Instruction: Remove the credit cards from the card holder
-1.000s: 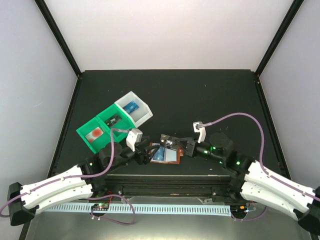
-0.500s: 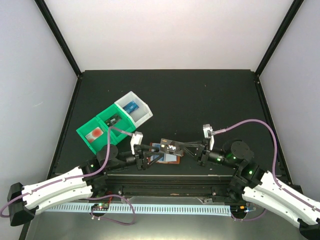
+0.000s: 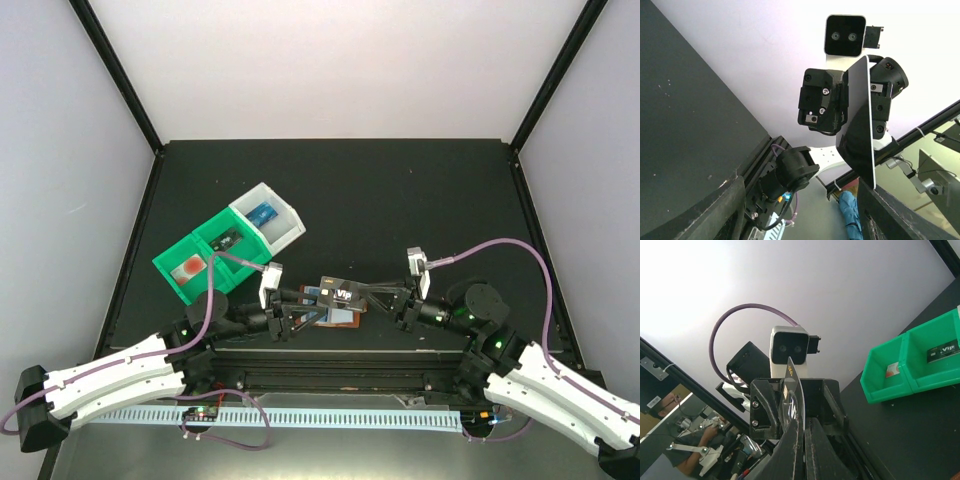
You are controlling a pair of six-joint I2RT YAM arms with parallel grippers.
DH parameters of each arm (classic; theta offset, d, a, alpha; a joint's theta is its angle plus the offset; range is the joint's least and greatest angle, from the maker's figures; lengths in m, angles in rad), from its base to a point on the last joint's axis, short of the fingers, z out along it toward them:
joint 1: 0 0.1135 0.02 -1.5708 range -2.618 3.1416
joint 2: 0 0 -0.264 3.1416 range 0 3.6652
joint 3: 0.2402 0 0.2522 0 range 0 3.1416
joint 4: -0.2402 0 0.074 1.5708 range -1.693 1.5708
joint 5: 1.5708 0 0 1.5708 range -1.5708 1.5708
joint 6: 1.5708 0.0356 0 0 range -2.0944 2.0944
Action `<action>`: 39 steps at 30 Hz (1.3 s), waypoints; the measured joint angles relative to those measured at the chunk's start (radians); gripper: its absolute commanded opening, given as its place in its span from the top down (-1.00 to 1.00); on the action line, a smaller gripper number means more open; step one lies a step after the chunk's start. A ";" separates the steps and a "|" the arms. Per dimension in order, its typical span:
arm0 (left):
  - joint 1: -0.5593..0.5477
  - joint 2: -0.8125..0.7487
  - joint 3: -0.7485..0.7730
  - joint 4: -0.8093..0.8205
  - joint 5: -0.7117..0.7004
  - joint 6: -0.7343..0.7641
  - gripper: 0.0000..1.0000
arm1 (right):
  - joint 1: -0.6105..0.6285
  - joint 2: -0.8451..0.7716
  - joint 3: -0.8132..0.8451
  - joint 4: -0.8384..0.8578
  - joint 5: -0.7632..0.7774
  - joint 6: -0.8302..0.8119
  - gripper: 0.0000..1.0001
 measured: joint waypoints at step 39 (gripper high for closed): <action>0.005 0.032 -0.043 0.098 -0.006 -0.004 0.97 | 0.001 -0.031 -0.093 0.000 0.025 0.132 0.14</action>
